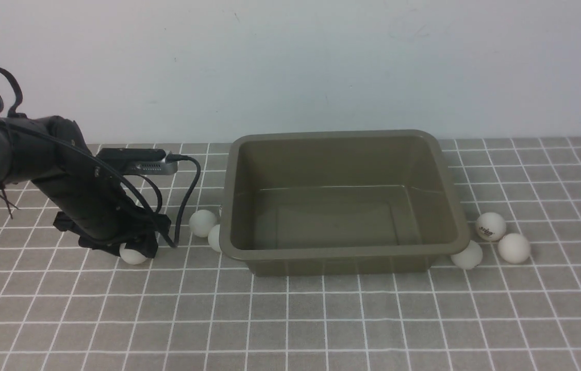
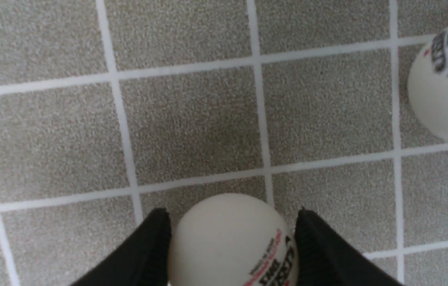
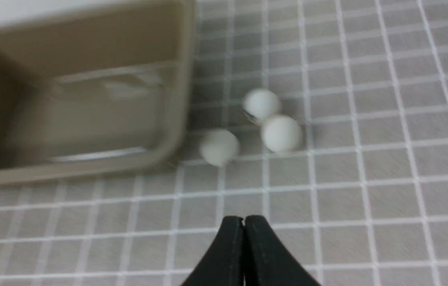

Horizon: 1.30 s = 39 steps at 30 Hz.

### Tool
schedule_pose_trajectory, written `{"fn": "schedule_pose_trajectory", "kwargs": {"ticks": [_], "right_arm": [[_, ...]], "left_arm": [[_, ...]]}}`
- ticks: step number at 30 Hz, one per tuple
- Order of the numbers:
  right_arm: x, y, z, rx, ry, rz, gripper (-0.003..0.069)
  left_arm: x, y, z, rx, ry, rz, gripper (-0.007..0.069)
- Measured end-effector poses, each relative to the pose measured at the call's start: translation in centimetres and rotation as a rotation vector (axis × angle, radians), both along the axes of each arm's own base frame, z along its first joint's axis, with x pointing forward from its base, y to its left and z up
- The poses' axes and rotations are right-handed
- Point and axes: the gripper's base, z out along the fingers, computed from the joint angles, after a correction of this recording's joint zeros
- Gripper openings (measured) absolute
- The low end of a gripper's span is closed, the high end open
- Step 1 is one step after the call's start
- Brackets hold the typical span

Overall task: Put the table tennis balls into the box on the grey coffee tablecloth.
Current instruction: 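Reach for and grasp a ping pong ball on the table beside the basket, then drop the ball into the bin, then reach for and grasp a ping pong ball on the table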

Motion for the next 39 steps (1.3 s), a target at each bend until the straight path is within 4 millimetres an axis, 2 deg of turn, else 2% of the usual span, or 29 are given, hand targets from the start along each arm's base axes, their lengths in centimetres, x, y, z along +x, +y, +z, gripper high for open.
{"fn": "schedule_pose_trajectory", "kwargs": {"ticks": [2,5,6,8,9,11,14,17,18,19,20,21,25,27,28,29,31,32,33,34,35,36,37,39], "right_arm": [[1.8,-0.4,-0.5,-0.041,0.072,-0.026,-0.0015],[5.7,-1.5,-2.2,-0.068,0.211,-0.090,-0.0015],[6.9,-1.8,-2.6,-0.067,0.239,-0.096,-0.0012],[9.1,-1.9,-3.4,-0.067,0.288,-0.077,0.0006],[9.3,-1.9,-3.4,-0.068,0.292,-0.072,0.0006],[11.7,-1.8,-4.3,-0.061,0.325,-0.023,0.0055],[14.7,-1.5,-5.7,-0.033,0.351,0.020,0.0153],[18.1,-1.3,-8.4,0.005,0.413,0.048,0.0335],[18.8,-1.3,-9.1,0.007,0.429,0.055,0.0384],[18.9,-1.3,-9.3,0.009,0.434,0.055,0.0394],[19.9,-1.2,-10.4,0.007,0.456,0.070,0.0464],[20.2,-1.2,-10.7,0.006,0.462,0.073,0.0479],[21.8,-0.6,-13.2,-0.007,0.488,0.103,0.0579],[22.4,-0.4,-15.0,-0.006,0.517,0.107,0.0595],[22.4,-0.4,-15.1,-0.006,0.517,0.107,0.0595],[22.7,-0.4,-16.1,-0.006,0.530,0.105,0.0585],[22.9,-0.4,-16.8,-0.009,0.534,0.105,0.0533],[22.9,-0.4,-17.1,-0.010,0.539,0.106,0.0478],[22.9,-0.5,-17.2,-0.012,0.538,0.108,0.0386],[23.0,-0.5,-17.1,-0.017,0.539,0.111,0.0342],[23.0,-0.5,-17.1,-0.018,0.538,0.111,0.0342],[22.9,-0.6,-17.0,-0.025,0.544,0.116,0.0358],[22.8,-0.6,-16.7,-0.033,0.557,0.122,0.0363],[22.3,-0.7,-15.0,-0.031,0.577,0.128,0.0363]], "left_arm": [[-0.2,0.0,1.7,0.006,-0.019,-0.014,0.0346],[-0.4,-0.4,6.4,-0.022,-0.090,-0.029,0.0346],[-0.5,-0.7,7.2,-0.034,-0.103,-0.037,0.0346],[-0.7,-2.1,9.6,-0.072,-0.149,-0.080,0.0346],[-0.7,-2.3,9.8,-0.077,-0.154,-0.082,0.0346],[-0.9,-4.5,11.1,-0.112,-0.187,-0.169,0.0346],[-1.2,-7.3,11.2,-0.155,-0.192,-0.258,0.0346],[-1.4,-10.3,9.9,-0.183,-0.168,-0.323,0.0351],[-1.4,-11.0,9.4,-0.185,-0.163,-0.336,0.0367],[-1.4,-11.3,9.2,-0.186,-0.159,-0.340,0.0377],[-1.3,-12.2,8.4,-0.192,-0.148,-0.343,0.0435],[-1.3,-12.3,8.3,-0.195,-0.149,-0.338,0.0444],[-1.0,-13.0,7.7,-0.221,-0.141,-0.287,0.0604],[-0.6,-12.5,8.6,-0.218,-0.152,-0.261,0.0630],[-0.6,-12.3,8.6,-0.217,-0.151,-0.256,0.0629],[-0.3,-11.3,10.0,-0.205,-0.161,-0.231,0.0604],[-0.1,-9.6,11.6,-0.186,-0.173,-0.191,0.0533],[0.0,-8.2,12.6,-0.172,-0.189,-0.161,0.0433],[0.0,-6.9,13.4,-0.159,-0.199,-0.136,0.0342],[0.0,-5.5,14.2,-0.149,-0.206,-0.109,0.0241],[0.0,-5.0,14.3,-0.145,-0.204,-0.098,0.0200],[-0.1,-3.6,14.8,-0.138,-0.208,-0.069,0.0119],[-0.1,-2.6,15.0,-0.133,-0.208,-0.046,0.0076],[-0.1,0.1,15.0,-0.119,-0.192,0.017,0.0014]]}}
